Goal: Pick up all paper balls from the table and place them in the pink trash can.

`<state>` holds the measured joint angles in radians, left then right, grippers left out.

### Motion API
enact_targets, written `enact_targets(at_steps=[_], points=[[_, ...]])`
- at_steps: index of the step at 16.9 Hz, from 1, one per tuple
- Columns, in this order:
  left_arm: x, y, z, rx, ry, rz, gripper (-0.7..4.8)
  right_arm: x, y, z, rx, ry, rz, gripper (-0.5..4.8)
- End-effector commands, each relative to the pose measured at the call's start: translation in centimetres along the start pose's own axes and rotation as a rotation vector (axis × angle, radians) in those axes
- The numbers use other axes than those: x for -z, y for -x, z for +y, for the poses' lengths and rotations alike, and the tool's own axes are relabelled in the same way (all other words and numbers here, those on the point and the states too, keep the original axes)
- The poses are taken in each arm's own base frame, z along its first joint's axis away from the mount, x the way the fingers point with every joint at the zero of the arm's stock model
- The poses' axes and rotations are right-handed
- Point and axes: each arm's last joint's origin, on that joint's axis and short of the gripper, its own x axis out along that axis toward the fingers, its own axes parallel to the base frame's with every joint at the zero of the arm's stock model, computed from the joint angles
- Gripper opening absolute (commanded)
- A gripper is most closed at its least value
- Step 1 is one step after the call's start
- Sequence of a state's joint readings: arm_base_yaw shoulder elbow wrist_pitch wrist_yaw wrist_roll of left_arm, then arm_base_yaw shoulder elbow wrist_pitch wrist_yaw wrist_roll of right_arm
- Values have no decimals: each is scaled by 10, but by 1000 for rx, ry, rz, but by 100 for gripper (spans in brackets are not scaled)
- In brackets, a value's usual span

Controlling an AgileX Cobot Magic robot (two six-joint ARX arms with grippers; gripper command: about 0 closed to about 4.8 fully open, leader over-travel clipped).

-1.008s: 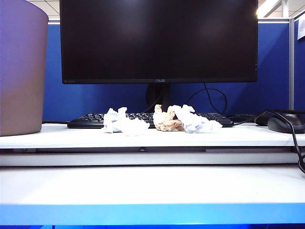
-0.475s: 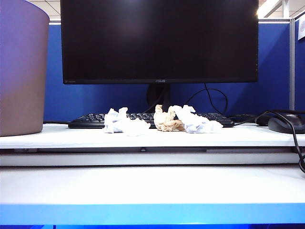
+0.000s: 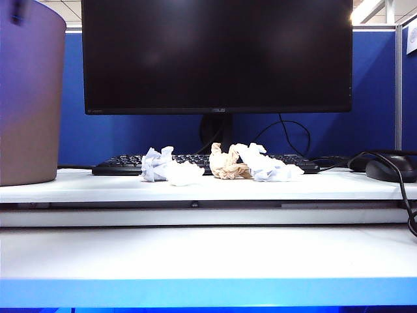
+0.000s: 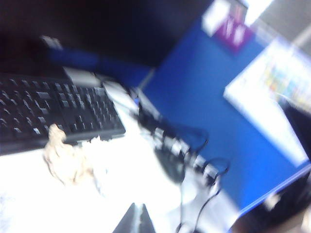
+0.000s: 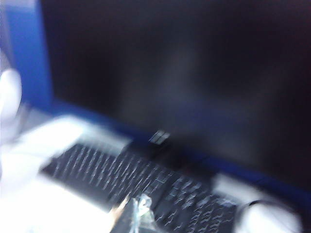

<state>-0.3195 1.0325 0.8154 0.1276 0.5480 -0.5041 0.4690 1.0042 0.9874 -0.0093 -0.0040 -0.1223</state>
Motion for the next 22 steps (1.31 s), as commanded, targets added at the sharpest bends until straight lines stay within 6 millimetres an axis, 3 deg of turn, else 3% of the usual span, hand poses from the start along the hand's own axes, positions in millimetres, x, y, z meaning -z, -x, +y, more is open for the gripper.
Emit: enact_targets(at_steps=[1, 2, 3, 5, 6, 9, 13, 22], points=[[14, -19, -1, -168, -161, 47, -5, 23, -63, 5, -67, 0, 234, 216], [22, -28, 3, -202, -210, 95, -5, 39, -85, 8, -112, -9, 337, 225], [28, -34, 8, -225, -224, 131, -4, 54, -101, 10, -127, -15, 391, 288], [39, -47, 21, -248, -223, 202, 27, 83, -123, 13, -109, -9, 478, 479], [45, -53, 28, -256, -246, 237, 96, 100, -133, 14, -94, -5, 529, 479], [51, -70, 42, -286, -309, 221, 228, 121, -147, 15, -64, 5, 571, 479], [57, -86, 55, -312, -350, 184, 466, 136, -156, 17, -60, 10, 599, 479], [92, -118, 93, -379, -371, 218, 479, 157, -161, 18, -18, 36, 685, 479]])
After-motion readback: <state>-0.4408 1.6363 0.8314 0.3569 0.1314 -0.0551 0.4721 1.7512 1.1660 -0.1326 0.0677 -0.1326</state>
